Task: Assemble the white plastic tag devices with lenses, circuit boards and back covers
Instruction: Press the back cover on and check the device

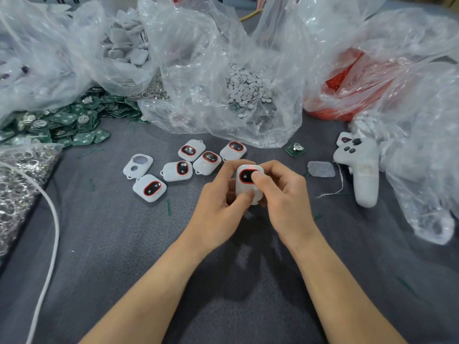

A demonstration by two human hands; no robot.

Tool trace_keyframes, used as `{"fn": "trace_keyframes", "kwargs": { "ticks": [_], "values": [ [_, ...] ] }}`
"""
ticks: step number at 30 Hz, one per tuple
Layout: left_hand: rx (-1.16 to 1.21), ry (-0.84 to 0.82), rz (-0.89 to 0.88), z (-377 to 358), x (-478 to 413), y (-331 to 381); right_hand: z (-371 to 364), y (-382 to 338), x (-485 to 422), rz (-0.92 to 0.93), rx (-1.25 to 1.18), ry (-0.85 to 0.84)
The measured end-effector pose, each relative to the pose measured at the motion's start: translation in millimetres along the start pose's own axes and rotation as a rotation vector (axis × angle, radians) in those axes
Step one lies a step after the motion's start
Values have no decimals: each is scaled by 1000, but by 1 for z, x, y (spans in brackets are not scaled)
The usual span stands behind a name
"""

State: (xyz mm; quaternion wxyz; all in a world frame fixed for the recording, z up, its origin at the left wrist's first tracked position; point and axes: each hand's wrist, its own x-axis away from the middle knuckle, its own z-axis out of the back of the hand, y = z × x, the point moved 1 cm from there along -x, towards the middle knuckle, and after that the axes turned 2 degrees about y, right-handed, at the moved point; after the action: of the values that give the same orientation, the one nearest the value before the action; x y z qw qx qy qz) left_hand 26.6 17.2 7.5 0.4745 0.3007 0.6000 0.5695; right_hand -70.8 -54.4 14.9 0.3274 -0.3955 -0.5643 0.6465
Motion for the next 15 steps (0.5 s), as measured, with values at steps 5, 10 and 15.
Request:
{"fn": "trace_keyframes", "kwargs": {
  "ticks": [5,10,15],
  "values": [
    [-8,49,30,0,-2,0,-1,2,-1,-36,-11,-22],
    [-38,57,2,-1,0,1,-1,1,0,-50,-85,-97],
    [-196,57,20,-1,3,2,-1,0,-1,-32,-89,-98]
  ]
}}
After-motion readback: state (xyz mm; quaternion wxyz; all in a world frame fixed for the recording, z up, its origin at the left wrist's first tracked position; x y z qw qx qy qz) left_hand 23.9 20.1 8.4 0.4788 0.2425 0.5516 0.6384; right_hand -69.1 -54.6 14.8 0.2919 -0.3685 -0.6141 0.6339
